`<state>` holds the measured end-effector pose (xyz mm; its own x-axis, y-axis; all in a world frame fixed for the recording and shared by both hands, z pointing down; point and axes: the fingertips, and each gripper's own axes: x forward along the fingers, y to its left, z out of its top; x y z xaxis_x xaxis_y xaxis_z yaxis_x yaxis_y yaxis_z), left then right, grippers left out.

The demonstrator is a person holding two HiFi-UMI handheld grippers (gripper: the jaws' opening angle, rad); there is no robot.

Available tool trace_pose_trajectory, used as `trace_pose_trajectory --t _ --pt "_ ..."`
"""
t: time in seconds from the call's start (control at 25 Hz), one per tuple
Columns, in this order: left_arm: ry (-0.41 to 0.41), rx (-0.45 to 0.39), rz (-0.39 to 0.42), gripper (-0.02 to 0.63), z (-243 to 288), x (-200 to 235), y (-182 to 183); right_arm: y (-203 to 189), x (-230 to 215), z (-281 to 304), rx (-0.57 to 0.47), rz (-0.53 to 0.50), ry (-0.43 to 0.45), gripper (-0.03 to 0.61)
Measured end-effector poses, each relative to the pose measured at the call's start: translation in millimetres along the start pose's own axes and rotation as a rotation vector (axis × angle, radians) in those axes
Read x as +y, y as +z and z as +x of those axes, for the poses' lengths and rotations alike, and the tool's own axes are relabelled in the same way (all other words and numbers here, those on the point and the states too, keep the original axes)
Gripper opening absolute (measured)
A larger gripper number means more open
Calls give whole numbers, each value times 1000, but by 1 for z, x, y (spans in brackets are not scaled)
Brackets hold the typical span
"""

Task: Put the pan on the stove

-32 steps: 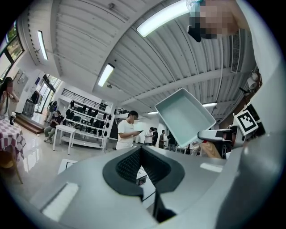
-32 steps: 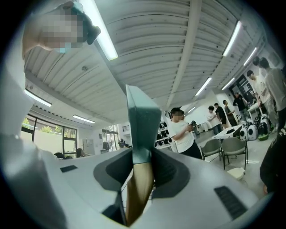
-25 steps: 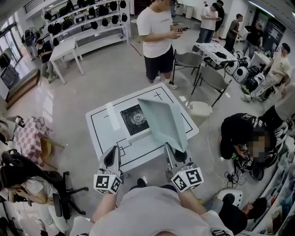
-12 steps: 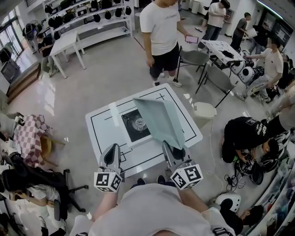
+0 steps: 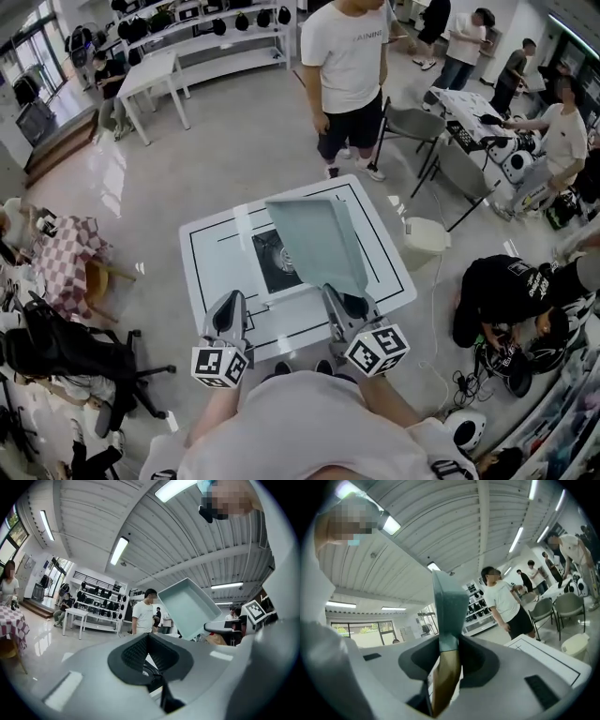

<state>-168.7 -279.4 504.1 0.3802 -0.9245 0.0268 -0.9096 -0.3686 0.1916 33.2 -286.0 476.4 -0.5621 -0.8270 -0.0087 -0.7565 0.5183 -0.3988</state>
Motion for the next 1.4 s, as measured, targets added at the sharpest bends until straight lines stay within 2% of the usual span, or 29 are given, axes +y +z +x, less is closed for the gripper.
trace_pose_trajectory --t 0.28,0.76,1.2,1.4 --pt "37 22 -27 11 5 13 -10 -49 -29 37 108 309 115 126" --pt "59 45 -35 11 12 26 -18 -145 -68 75 311 622 96 124" --pt "68 63 -40 11 19 41 -21 -204 -81 108 425 952 148 123" --pt "76 73 -43 11 23 49 -23 -219 -86 120 437 1030 150 121"
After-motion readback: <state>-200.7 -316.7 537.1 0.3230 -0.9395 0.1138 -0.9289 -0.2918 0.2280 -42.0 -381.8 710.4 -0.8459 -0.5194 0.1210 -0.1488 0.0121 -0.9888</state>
